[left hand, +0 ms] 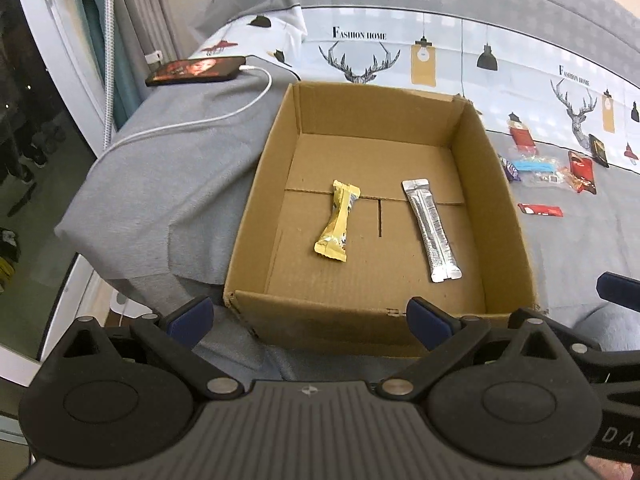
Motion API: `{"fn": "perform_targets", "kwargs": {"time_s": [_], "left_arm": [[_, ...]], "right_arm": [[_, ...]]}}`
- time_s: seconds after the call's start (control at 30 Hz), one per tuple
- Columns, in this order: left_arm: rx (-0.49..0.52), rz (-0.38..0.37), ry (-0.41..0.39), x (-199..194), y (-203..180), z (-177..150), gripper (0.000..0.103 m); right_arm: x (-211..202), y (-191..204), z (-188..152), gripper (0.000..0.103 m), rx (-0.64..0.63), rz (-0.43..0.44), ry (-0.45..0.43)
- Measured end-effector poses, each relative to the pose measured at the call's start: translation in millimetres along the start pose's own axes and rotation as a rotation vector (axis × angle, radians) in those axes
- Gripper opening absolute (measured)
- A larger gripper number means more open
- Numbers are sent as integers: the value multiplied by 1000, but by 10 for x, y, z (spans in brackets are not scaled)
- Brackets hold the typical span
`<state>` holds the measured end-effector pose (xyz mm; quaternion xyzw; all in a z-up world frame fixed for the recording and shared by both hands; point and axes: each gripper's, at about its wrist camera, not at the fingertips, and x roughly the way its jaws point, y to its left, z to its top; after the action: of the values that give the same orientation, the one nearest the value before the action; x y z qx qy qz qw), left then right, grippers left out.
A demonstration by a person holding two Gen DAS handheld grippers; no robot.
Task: Organize snacks
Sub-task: 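Open the left tool over the box while the right tool releases the silver pack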
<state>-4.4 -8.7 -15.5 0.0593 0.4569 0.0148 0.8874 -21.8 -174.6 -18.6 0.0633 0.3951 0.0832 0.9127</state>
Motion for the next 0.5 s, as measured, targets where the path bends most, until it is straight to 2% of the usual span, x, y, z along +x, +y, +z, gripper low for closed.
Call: {"fn": "perform_targets", "kwargs": {"time_s": [0.5], "left_arm": [[9,13,-54,-244,-40,-103,103]], "right_arm": [[-305,4,-120,97,2,-4,-63]]}}
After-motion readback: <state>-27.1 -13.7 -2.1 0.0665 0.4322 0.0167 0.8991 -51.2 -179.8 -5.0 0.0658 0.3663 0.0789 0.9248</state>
